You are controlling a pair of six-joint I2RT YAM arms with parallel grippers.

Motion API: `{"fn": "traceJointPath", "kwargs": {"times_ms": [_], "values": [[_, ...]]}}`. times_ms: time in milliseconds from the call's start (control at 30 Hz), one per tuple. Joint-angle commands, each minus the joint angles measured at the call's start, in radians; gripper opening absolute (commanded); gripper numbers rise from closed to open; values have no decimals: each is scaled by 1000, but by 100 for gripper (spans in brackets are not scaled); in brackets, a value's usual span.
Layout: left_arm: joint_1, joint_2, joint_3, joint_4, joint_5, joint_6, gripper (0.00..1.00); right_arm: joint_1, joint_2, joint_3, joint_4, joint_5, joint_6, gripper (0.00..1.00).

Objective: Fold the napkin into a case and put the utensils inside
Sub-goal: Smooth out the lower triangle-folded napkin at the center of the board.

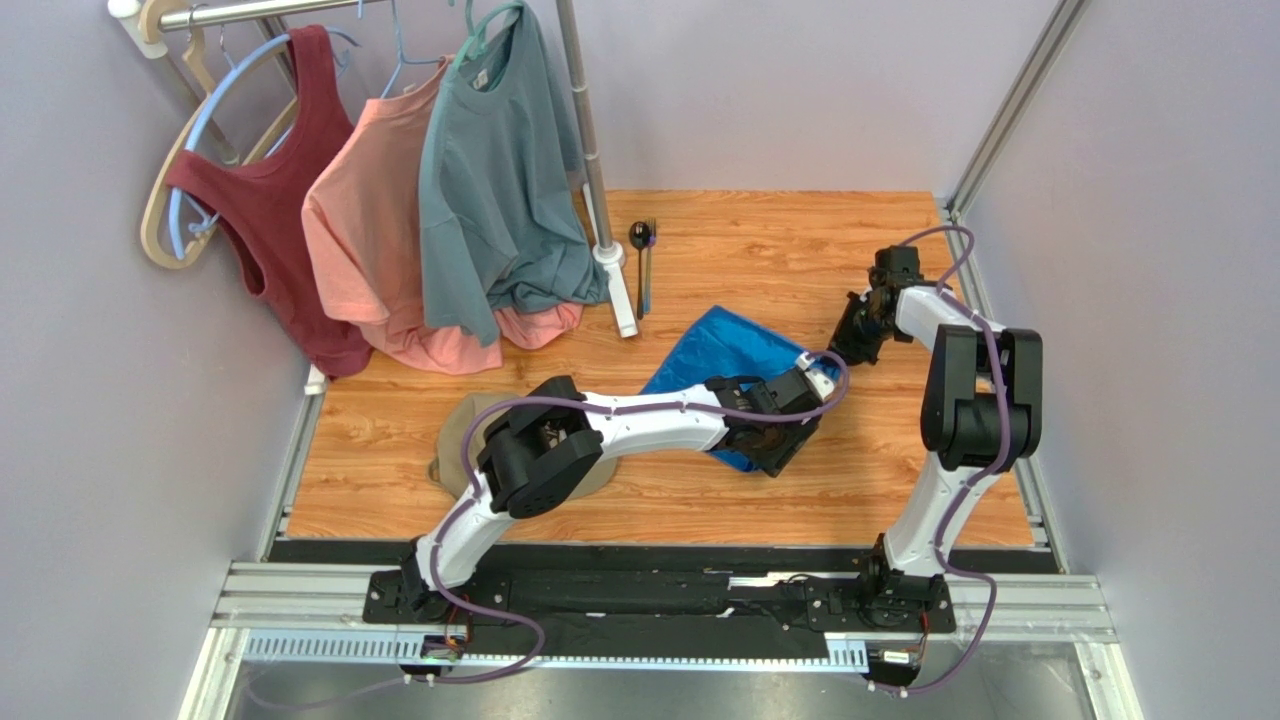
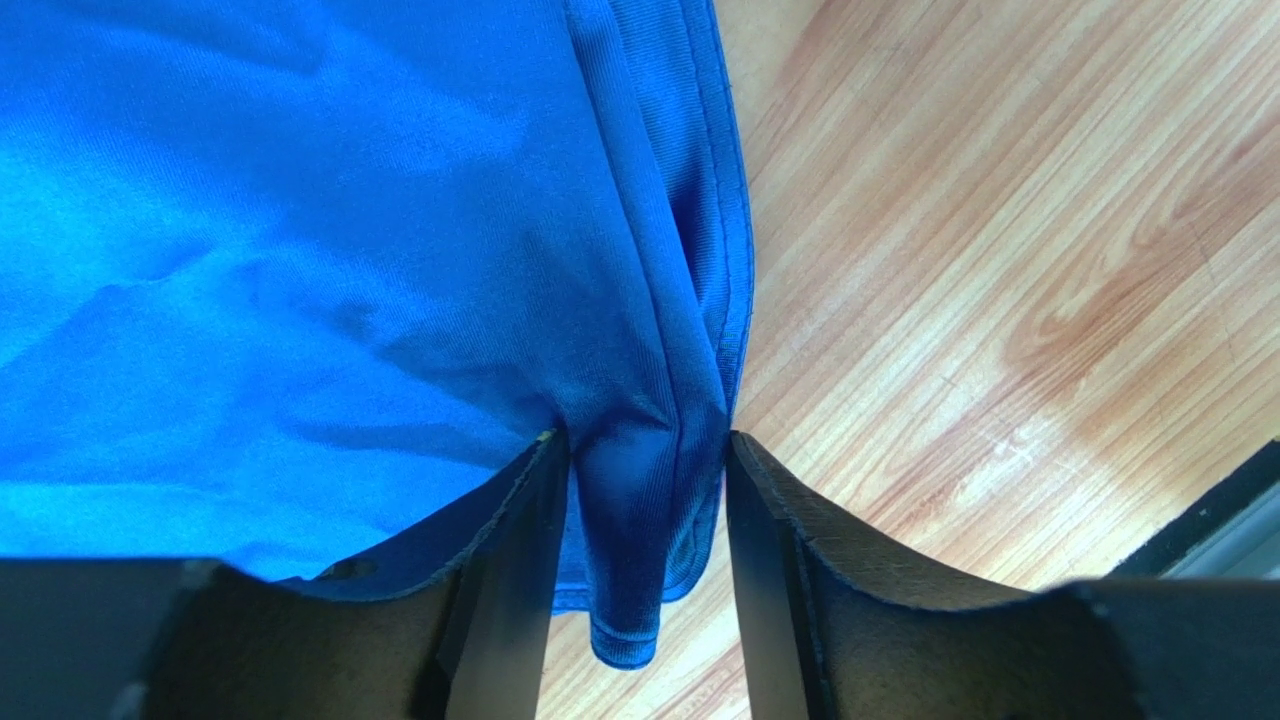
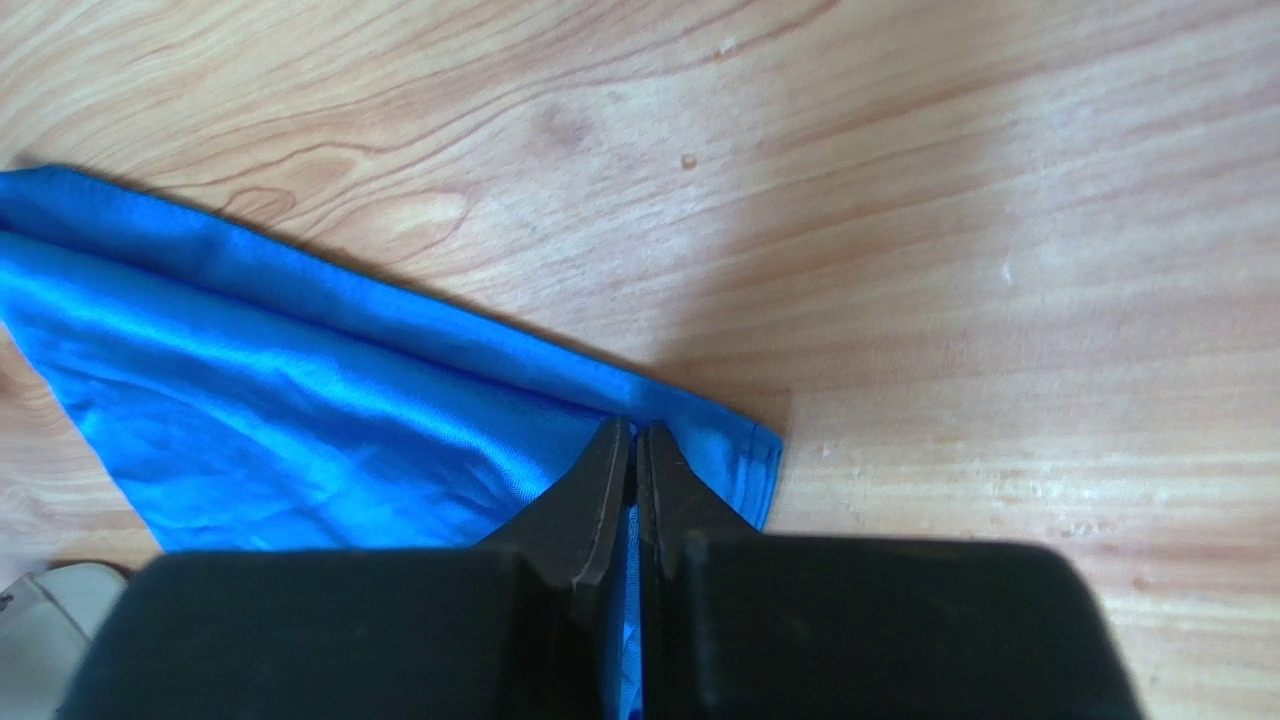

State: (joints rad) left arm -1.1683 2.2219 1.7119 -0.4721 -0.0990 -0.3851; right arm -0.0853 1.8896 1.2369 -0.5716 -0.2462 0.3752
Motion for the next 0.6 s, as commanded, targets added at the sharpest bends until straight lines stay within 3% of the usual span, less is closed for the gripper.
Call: {"fn": "traceJointPath", "kwargs": {"times_ms": [0, 300, 567], "values": [[6, -45, -18, -16, 31, -9, 53, 9, -96, 41, -37, -21, 16, 2], [4, -71, -21, -37, 47, 3, 64, 6, -155, 46, -112, 34, 4, 0], [4, -93, -24, -79, 35, -11, 65, -5, -168, 53, -131, 59, -12, 0]]}}
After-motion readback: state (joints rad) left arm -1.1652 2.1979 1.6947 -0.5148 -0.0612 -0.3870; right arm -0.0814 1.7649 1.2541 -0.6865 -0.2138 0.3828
